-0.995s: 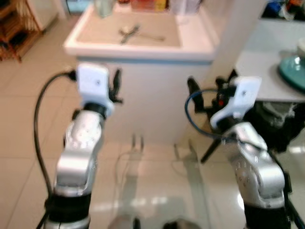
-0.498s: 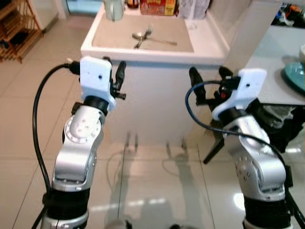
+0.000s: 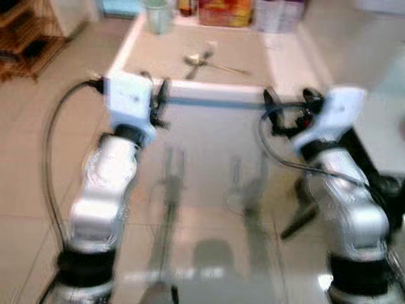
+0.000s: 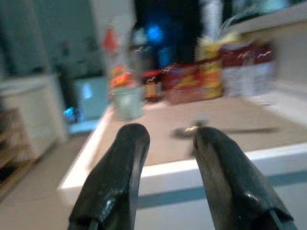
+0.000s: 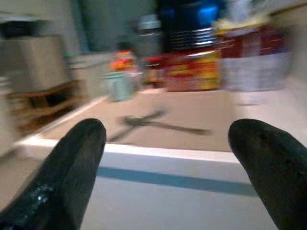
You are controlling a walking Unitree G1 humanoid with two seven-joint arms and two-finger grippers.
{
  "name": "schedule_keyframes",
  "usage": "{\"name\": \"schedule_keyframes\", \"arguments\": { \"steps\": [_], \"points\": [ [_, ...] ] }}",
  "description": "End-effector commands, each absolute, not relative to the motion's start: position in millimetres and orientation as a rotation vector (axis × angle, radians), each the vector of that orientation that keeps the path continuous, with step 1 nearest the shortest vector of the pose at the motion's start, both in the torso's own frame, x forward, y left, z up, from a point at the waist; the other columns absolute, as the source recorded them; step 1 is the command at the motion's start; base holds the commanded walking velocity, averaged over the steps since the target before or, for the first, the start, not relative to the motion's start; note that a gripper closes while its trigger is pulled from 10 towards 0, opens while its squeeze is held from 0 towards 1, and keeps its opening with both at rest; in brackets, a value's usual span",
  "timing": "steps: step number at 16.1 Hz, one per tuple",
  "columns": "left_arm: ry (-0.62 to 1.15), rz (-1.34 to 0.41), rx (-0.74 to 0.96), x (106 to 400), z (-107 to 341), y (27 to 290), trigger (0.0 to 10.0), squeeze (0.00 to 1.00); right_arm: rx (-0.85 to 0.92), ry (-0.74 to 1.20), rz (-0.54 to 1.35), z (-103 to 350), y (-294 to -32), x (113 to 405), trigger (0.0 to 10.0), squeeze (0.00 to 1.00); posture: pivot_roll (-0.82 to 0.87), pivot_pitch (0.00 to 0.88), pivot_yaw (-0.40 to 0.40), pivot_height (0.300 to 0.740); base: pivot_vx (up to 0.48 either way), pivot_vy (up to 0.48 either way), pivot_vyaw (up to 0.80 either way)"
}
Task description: Setting the table
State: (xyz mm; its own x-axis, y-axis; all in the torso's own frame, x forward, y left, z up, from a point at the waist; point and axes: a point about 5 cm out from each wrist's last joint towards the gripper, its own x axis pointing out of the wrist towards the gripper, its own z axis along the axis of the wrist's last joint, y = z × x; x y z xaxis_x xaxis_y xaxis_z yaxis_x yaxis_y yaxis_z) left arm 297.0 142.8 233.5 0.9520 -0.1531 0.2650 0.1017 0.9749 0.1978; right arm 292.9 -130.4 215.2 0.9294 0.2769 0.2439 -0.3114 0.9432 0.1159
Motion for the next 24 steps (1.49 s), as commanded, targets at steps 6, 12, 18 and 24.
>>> {"name": "schedule_keyframes", "arguments": {
  "steps": [6,12,18,24],
  "points": [
    [-0.294,-0.181,0.214,296,235,134,10.0,0.0,0.103,-0.189,0.361,213,-149,295,10.0,0.0,0.06,0.065,-0.058,0.74,0.463,0.0,0.0],
    [-0.281,-0.231,0.22,296,231,126,10.0,0.0,0.083,-0.176,0.399,212,-150,295,10.0,0.0,0.06,0.053,-0.059,0.74,0.453,0.0,0.0],
    [-0.296,-0.3,0.233,299,235,117,10.0,0.0,0.06,-0.126,0.448,204,-160,288,10.0,0.0,0.07,0.055,-0.059,0.74,0.436,0.0,0.0],
    [-0.211,-0.351,0.137,301,223,109,10.0,0.0,0.025,-0.12,0.505,205,-163,270,10.0,0.0,0.05,0.115,-0.037,0.74,0.137,0.0,0.0]
  ]
}}
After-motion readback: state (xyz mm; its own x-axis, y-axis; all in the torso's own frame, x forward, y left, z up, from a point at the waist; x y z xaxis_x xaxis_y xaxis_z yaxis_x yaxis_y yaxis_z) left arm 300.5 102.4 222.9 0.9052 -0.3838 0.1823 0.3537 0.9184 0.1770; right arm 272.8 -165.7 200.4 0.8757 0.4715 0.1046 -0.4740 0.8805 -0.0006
